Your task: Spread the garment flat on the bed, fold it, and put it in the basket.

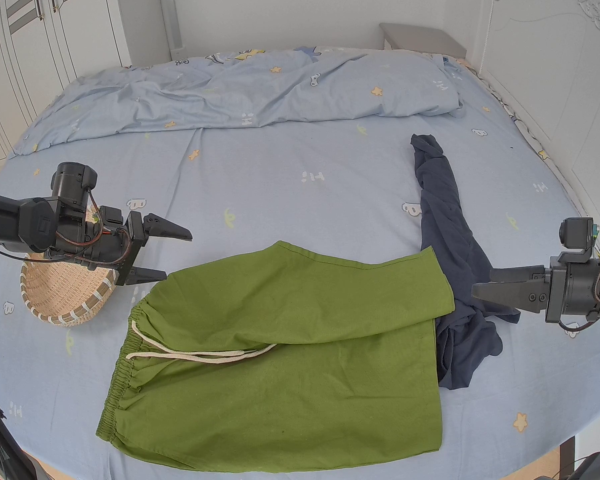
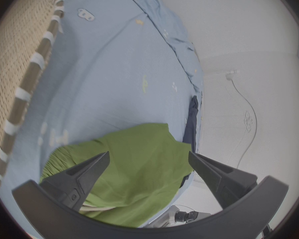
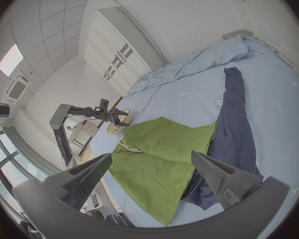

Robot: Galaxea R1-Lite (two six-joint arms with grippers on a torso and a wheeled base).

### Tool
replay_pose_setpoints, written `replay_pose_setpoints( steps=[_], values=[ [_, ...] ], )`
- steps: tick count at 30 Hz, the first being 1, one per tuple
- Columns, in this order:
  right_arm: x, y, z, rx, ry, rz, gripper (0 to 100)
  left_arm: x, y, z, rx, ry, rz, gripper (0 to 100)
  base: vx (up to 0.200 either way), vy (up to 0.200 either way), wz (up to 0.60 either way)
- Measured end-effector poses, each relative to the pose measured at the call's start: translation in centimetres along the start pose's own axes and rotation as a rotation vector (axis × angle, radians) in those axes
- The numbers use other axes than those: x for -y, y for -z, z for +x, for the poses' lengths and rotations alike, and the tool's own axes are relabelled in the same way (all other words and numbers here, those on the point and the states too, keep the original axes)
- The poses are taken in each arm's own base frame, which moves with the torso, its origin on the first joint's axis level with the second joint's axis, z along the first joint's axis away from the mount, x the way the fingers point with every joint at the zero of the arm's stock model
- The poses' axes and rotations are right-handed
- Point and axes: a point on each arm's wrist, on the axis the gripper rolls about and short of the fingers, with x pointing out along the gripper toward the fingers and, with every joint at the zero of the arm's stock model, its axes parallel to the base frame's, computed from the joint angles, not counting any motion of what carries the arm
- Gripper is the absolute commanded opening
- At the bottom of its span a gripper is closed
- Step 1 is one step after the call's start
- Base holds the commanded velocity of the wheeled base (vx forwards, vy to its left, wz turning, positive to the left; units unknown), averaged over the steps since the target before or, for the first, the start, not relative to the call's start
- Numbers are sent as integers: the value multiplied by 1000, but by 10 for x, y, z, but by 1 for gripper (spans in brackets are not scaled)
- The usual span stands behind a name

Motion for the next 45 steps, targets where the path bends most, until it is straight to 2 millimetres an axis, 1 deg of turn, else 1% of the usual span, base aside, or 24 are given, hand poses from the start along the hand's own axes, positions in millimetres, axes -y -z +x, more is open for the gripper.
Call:
replay_pose_setpoints(
  steps=[9, 15, 24, 30, 35, 42, 43, 45],
  values=[
    [0, 0, 0, -1, -1, 0, 100, -30, -17, -4, 67, -30, -30, 100, 0, 0, 0],
    [-1, 1, 1, -4, -4, -1, 100, -42, -21, -5, 81, -43, -41, 100, 0, 0, 0],
    [-1, 1, 1, -7, -8, -2, 100, -55, -21, 6, 62, -64, -58, 100, 0, 0, 0],
    [-2, 2, 1, -8, -10, -2, 100, -62, -21, 10, 80, -133, -20, 100, 0, 0, 0],
    [-2, 2, 2, -10, -13, -3, 100, -65, -16, 15, 62, -155, -6, 100, 0, 0, 0],
    [-3, 2, 2, -12, -18, -5, 100, -67, -13, 17, 48, -157, -17, 100, 0, 0, 0],
    [-3, 2, 2, -12, -18, -5, 100, -67, -12, 17, 46, -156, -18, 0, 0, 0, 0],
    [-3, 2, 2, -13, -18, -5, 100, -66, -11, 18, 42, -154, -20, 0, 0, 0, 0]
  ],
)
